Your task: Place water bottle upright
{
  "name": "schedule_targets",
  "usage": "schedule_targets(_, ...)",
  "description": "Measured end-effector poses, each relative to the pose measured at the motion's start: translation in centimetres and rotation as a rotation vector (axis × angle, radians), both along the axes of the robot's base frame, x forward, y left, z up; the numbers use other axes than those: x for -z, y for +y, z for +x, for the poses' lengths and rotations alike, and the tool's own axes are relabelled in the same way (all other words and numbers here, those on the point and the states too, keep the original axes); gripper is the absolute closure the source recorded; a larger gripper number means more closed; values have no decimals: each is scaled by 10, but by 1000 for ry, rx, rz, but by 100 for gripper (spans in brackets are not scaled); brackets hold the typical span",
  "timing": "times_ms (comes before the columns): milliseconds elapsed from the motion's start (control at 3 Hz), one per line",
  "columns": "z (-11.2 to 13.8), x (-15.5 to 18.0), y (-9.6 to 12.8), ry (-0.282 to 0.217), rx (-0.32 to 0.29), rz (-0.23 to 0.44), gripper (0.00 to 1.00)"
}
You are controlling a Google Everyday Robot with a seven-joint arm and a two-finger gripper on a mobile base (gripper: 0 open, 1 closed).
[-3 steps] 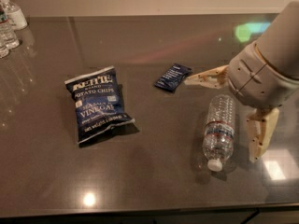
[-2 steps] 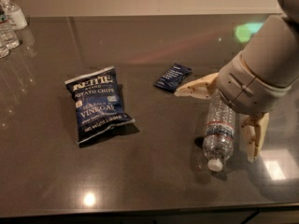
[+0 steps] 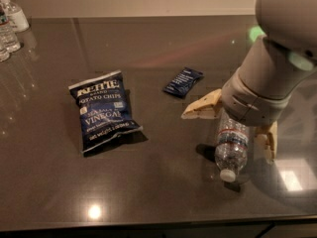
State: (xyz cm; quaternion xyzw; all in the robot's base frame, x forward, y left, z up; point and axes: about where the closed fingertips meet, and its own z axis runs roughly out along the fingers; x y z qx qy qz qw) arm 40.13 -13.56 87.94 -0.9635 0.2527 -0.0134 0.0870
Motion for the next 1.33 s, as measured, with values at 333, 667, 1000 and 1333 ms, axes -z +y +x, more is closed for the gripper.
schedule_targets(333, 4, 13, -12, 0, -67, -77, 0)
schedule_targets(667, 8, 25, -19, 15, -90, -115, 0)
schedule_targets(1000, 9, 31, -22, 20, -99, -128, 16)
schedule_targets(1333, 10, 33, -25, 20, -99, -137, 40)
